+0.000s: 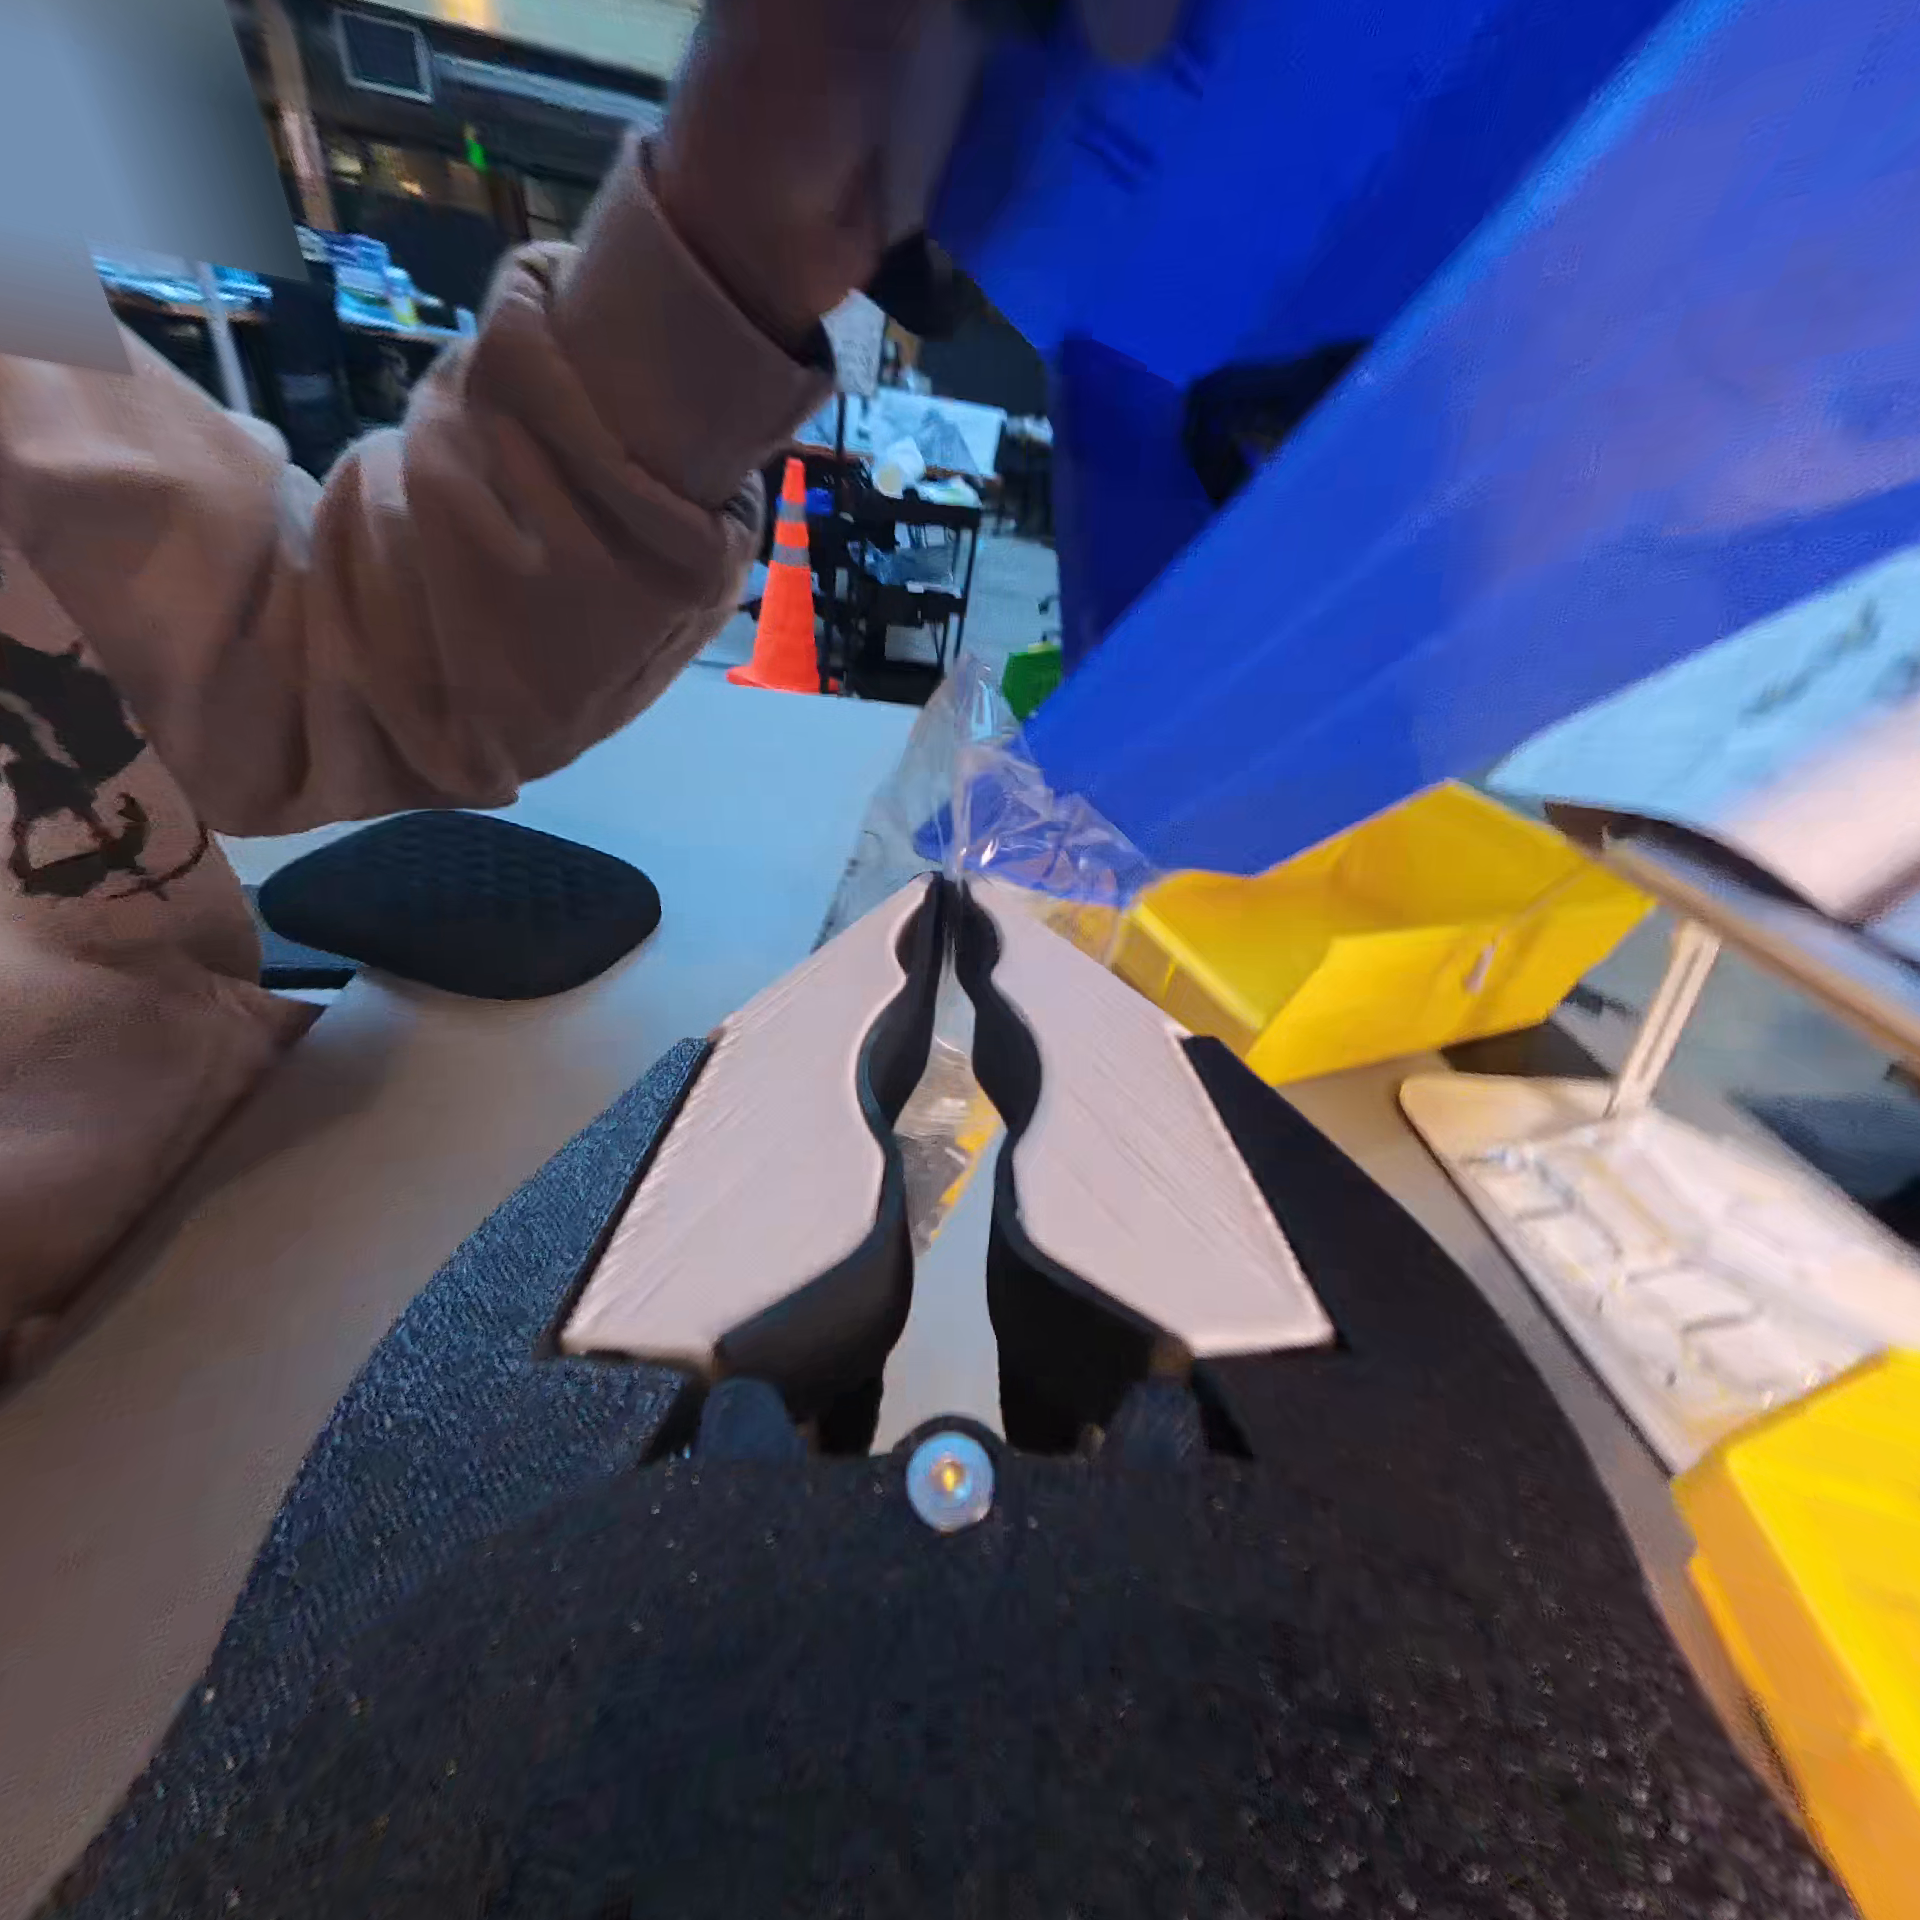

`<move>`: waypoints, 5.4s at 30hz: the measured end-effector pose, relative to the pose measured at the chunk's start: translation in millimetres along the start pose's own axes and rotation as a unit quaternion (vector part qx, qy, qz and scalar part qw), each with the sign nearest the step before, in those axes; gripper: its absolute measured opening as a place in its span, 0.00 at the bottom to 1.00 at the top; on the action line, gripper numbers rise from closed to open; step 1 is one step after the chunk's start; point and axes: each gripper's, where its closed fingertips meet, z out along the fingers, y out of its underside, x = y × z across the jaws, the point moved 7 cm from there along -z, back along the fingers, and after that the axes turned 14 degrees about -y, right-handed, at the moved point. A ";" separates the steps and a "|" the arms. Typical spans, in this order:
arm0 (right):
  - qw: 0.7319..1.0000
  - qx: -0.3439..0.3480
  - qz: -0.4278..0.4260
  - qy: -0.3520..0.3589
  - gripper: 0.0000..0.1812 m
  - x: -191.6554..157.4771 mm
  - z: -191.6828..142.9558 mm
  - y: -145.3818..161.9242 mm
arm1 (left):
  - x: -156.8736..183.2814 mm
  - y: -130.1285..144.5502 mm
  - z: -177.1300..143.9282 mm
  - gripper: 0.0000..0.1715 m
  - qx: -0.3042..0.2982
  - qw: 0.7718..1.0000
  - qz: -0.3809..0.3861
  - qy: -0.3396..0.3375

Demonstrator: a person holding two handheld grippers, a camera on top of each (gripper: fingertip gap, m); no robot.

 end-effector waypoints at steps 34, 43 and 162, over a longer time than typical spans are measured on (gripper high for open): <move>0.977 -0.060 -0.089 0.187 0.00 23.1 23.2 39.8 | -1.3 33.1 20.0 0.00 -0.002 1.000 -0.008 -0.025; 0.979 -0.019 0.035 0.202 0.02 20.0 9.3 24.5 | 8.3 34.8 37.5 0.00 0.006 0.999 -0.025 -0.025; 0.937 -0.256 -0.084 0.224 0.00 9.8 -24.7 9.8 | 107.4 -11.4 99.9 0.01 0.265 0.952 0.060 0.139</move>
